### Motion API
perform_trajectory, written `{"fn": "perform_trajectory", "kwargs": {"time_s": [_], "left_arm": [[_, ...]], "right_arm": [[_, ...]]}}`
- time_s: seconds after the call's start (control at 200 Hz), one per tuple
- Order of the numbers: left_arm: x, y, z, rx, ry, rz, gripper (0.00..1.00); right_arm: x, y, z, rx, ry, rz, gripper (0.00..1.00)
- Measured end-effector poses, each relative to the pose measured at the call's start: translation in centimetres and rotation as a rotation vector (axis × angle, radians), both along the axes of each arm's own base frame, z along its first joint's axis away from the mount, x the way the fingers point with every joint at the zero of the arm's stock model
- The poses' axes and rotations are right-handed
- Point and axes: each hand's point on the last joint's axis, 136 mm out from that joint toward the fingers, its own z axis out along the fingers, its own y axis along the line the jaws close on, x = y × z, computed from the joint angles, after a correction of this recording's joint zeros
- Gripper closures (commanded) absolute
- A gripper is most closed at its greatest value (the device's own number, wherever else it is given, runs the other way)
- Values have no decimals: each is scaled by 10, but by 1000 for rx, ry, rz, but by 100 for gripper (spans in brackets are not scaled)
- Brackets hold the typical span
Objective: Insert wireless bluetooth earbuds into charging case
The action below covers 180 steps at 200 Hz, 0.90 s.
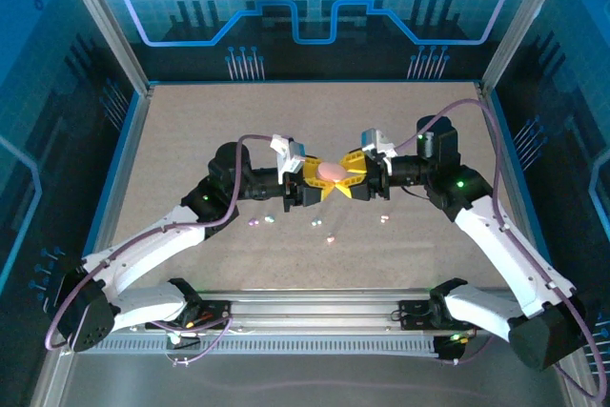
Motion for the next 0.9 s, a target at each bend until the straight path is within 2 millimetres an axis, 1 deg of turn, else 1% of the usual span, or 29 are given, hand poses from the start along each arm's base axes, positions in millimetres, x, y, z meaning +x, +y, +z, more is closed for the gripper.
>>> {"fn": "perform_trajectory", "kwargs": {"time_s": [0.215, 0.355, 0.52, 0.68, 0.775, 0.901], "left_arm": [[-1, 1, 1, 9, -25, -1, 70], [-1, 1, -1, 16, -16, -3, 70], [-8, -2, -4, 23, -1, -35, 70], [-10, -2, -3, 19, 5, -44, 69], [-11, -2, -3, 18, 5, -48, 69], [-11, -2, -4, 11, 1, -47, 69]], "right_arm": [[-1, 1, 4, 11, 62, -1, 52], [2, 0, 7, 12, 72, -21, 49], [18, -3, 9, 4, 47, -105, 48], [21, -4, 10, -1, 32, -120, 51], [22, -4, 14, 0, 21, -120, 50], [33, -7, 18, -6, 26, -187, 50]]}}
